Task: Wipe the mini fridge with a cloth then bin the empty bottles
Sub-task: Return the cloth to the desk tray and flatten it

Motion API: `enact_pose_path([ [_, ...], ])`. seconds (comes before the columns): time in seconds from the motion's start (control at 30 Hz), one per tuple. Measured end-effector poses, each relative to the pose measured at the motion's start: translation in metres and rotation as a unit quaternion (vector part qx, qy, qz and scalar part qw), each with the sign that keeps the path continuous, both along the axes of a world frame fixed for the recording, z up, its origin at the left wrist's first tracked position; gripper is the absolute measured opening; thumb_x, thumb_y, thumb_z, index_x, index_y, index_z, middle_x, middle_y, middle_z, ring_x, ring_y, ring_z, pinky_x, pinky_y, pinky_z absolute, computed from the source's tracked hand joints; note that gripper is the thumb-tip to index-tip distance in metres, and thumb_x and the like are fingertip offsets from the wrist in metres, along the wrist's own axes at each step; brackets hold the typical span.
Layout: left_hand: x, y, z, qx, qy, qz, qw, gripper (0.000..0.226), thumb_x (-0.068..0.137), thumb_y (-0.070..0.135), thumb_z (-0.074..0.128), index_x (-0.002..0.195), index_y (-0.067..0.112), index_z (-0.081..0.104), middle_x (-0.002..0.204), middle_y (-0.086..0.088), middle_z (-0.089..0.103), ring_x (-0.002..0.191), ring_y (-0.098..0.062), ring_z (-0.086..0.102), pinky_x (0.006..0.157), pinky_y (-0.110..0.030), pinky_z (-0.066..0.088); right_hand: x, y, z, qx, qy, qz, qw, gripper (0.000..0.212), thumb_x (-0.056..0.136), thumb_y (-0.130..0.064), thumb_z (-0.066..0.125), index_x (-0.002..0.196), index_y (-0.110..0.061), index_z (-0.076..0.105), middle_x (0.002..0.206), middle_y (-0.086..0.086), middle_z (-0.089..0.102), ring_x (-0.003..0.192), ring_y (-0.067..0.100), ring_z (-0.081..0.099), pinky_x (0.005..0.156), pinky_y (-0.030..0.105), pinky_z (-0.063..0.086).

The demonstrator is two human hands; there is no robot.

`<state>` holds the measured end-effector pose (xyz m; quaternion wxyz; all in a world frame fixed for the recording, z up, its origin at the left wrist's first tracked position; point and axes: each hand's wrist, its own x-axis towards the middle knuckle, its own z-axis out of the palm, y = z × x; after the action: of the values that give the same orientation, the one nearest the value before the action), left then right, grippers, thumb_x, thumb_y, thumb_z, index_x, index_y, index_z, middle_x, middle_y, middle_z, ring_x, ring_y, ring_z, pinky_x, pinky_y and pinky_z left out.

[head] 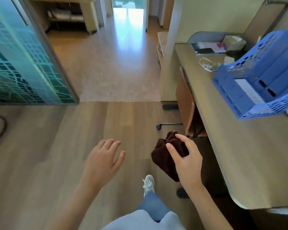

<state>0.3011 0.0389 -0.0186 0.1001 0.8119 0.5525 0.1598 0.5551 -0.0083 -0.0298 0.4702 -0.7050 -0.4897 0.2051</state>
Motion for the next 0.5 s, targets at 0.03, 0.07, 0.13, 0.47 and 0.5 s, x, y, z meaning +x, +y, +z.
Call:
enact_pose_path([
  [0.03, 0.013, 0.017, 0.004, 0.003, 0.0, 0.001, 1.0, 0.047, 0.091, 0.04, 0.043, 0.109, 0.005, 0.07, 0.106, -0.009, 0.069, 0.096, -0.032, 0.064, 0.081, -0.037, 0.052, 0.01, 0.017, 0.002, 0.004, 0.001, 0.003, 1.0, 0.033, 0.087, -0.035, 0.074, 0.118, -0.037, 0.061, 0.108, -0.031, 0.057, 0.108, -0.011, 0.054, 0.09, 0.009, 0.039],
  [0.07, 0.028, 0.036, 0.009, 0.005, 0.0, 0.0, 1.0, 0.047, 0.091, 0.04, 0.043, 0.108, 0.005, 0.07, 0.105, -0.009, 0.069, 0.096, -0.032, 0.064, 0.08, -0.037, 0.053, 0.022, 0.034, 0.005, 0.008, 0.003, 0.003, 1.0, 0.033, 0.087, -0.034, 0.074, 0.117, -0.038, 0.061, 0.108, -0.03, 0.058, 0.108, -0.01, 0.055, 0.091, 0.01, 0.04],
  [0.13, 0.058, 0.074, 0.021, 0.015, -0.001, -0.008, 1.0, 0.047, 0.091, 0.039, 0.044, 0.109, 0.005, 0.07, 0.106, -0.009, 0.07, 0.096, -0.031, 0.064, 0.079, -0.038, 0.053, 0.047, 0.065, 0.012, 0.012, 0.007, 0.005, 1.0, 0.033, 0.087, -0.033, 0.075, 0.117, -0.038, 0.061, 0.108, -0.026, 0.06, 0.108, -0.006, 0.056, 0.093, 0.012, 0.041],
  [0.47, 0.222, 0.215, 0.053, 0.041, 0.0, -0.172, 0.984, 0.04, 0.093, 0.038, 0.046, 0.106, 0.009, 0.07, 0.102, -0.004, 0.069, 0.093, -0.026, 0.064, 0.075, -0.037, 0.053, 0.168, 0.145, 0.034, 0.04, 0.025, -0.129, 0.991, 0.035, 0.085, -0.029, 0.078, 0.118, -0.032, 0.066, 0.11, -0.022, 0.064, 0.108, -0.007, 0.057, 0.089, 0.004, 0.04],
  [0.5, 0.238, 0.225, 0.052, 0.04, 0.002, -0.195, 0.98, 0.039, 0.093, 0.038, 0.046, 0.104, 0.01, 0.07, 0.101, -0.003, 0.069, 0.092, -0.026, 0.064, 0.075, -0.037, 0.053, 0.178, 0.146, 0.031, 0.039, 0.03, -0.155, 0.987, 0.035, 0.085, -0.029, 0.079, 0.118, -0.032, 0.066, 0.11, -0.024, 0.063, 0.107, -0.008, 0.056, 0.088, 0.002, 0.039],
])
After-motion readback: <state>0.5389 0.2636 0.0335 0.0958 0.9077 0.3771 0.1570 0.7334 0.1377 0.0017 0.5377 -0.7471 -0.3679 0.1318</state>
